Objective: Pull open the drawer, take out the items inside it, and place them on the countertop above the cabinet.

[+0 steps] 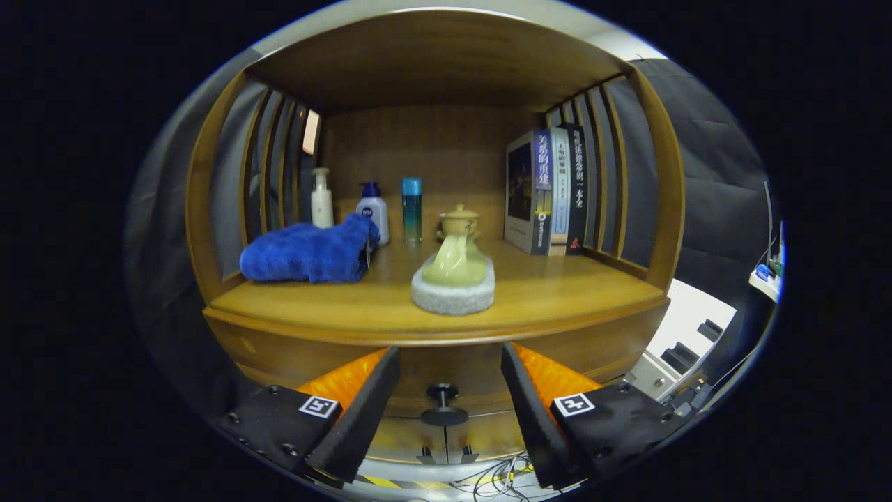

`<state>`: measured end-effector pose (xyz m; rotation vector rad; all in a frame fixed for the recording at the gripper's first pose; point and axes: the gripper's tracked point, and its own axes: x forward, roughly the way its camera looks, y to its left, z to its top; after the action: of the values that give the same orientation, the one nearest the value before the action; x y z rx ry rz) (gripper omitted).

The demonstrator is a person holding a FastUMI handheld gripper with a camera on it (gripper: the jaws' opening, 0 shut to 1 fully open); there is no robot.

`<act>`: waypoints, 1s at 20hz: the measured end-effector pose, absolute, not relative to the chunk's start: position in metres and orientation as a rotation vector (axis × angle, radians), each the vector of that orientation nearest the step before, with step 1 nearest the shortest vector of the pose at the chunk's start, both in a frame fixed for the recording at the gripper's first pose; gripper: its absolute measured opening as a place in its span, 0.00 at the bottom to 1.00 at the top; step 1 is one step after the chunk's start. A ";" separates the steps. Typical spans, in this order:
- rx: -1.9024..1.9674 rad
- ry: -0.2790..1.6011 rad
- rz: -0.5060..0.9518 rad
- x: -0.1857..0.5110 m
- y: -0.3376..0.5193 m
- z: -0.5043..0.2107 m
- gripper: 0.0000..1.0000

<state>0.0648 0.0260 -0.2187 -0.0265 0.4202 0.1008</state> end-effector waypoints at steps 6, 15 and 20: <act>-0.035 0.314 0.102 0.032 -0.031 -0.117 0.96; 0.006 0.280 0.187 0.013 -0.066 -0.068 0.97; 0.039 0.278 0.175 0.022 -0.076 -0.052 0.97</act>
<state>0.0221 -0.0756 -0.0518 0.0388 0.2777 0.1752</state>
